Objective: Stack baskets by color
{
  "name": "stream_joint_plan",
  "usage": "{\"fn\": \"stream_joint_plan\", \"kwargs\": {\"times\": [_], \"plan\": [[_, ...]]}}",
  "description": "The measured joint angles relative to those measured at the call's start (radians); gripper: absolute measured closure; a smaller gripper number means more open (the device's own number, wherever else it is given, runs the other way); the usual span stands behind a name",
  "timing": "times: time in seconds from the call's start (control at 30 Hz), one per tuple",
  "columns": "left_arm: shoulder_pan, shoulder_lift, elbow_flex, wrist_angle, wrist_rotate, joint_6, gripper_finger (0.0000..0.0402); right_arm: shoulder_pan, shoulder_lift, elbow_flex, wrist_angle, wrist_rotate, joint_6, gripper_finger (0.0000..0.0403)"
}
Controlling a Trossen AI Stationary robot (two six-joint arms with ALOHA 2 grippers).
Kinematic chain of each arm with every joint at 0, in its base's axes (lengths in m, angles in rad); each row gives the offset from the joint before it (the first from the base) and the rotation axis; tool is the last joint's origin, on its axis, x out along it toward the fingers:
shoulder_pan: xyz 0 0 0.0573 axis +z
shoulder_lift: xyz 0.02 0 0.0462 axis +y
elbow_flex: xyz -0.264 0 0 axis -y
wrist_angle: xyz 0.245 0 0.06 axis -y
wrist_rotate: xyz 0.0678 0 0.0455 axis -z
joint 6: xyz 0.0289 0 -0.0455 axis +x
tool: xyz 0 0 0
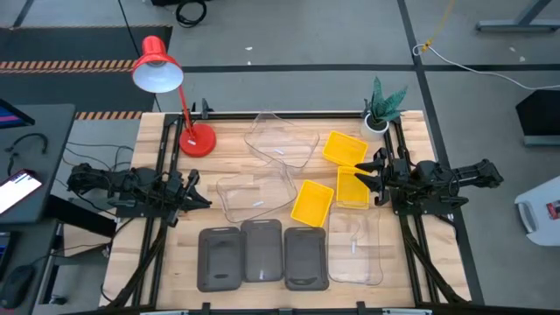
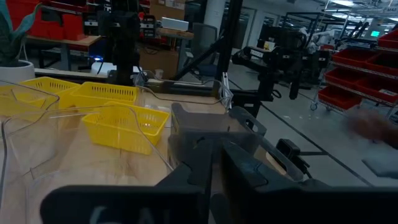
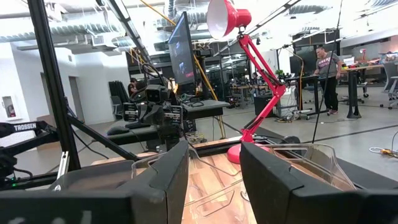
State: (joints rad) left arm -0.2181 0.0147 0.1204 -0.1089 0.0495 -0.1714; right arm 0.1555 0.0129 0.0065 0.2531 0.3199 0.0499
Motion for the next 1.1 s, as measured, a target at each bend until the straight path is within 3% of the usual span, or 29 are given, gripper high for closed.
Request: {"fn": "stream_joint_plan", "kwargs": {"times": [0.53,0.9,1.1], "plan": [[0.000,0.000,0.000,0.000,0.000,0.000,0.0369,0.000,0.000,0.000,0.033,0.000,0.000,0.0253],[0.000,0.000,0.000,0.000,0.000,0.000,0.0373,0.000,0.000,0.000,0.249,-0.015,-0.031,0.0253],[0.000,0.000,0.000,0.000,0.000,0.000,0.0369,0.000,0.005,0.000,0.222,0.044,0.169,0.0253]]}}
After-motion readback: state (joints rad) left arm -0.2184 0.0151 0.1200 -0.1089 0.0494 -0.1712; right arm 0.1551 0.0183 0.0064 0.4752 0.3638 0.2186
